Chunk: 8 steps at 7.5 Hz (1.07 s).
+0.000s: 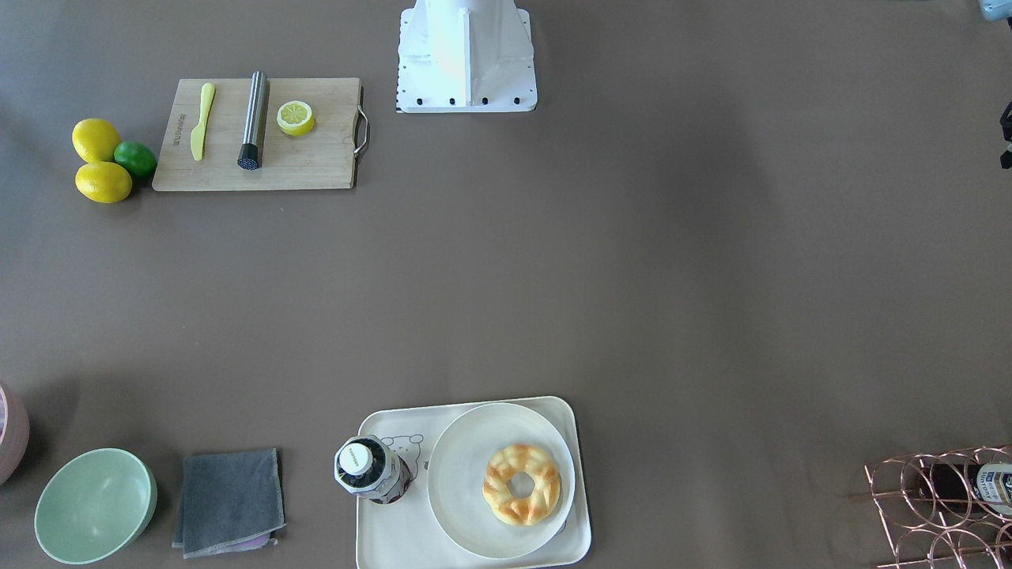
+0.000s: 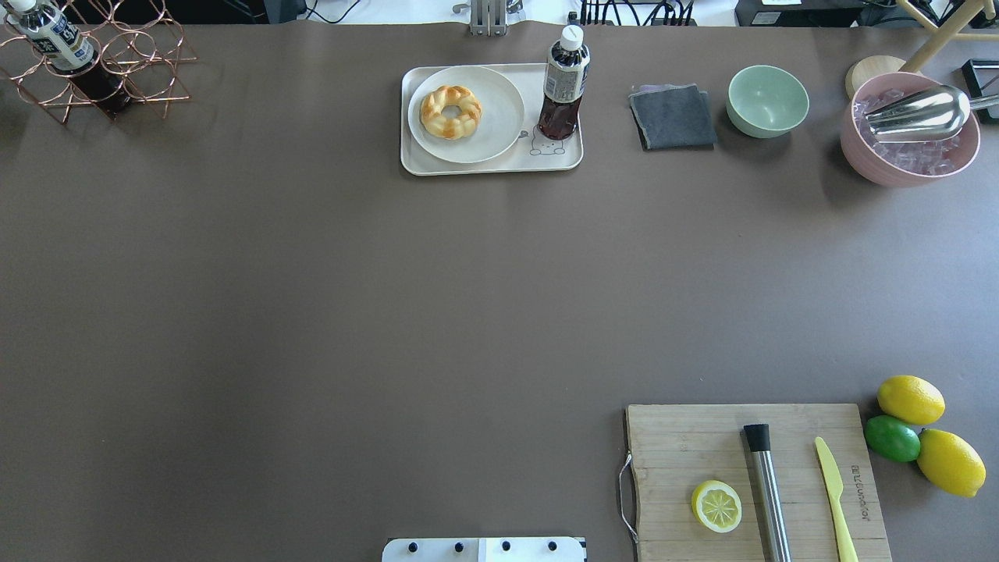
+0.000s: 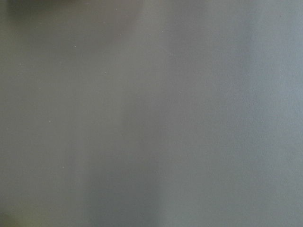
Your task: Place donut on tray
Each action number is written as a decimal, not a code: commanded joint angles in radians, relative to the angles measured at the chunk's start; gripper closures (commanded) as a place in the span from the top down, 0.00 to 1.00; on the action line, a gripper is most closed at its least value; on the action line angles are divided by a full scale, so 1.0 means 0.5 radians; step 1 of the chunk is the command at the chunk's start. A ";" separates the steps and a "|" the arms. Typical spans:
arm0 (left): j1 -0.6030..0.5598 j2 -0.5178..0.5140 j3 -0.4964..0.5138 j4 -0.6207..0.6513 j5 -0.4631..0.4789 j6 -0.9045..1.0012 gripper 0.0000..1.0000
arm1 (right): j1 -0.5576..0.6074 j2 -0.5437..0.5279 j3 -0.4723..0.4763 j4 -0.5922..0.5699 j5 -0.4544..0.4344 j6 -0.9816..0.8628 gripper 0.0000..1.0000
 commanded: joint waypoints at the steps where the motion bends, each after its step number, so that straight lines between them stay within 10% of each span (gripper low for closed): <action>1: -0.079 0.073 -0.013 0.151 -0.186 0.051 0.97 | 0.016 0.146 0.013 -0.343 -0.042 -0.131 1.00; 5: -0.085 0.076 0.002 0.182 -0.186 0.029 0.97 | 0.169 0.352 0.144 -1.045 -0.246 -0.515 1.00; 8: -0.076 0.094 0.063 0.186 -0.162 0.026 0.97 | 0.206 0.340 0.206 -1.096 -0.269 -0.518 1.00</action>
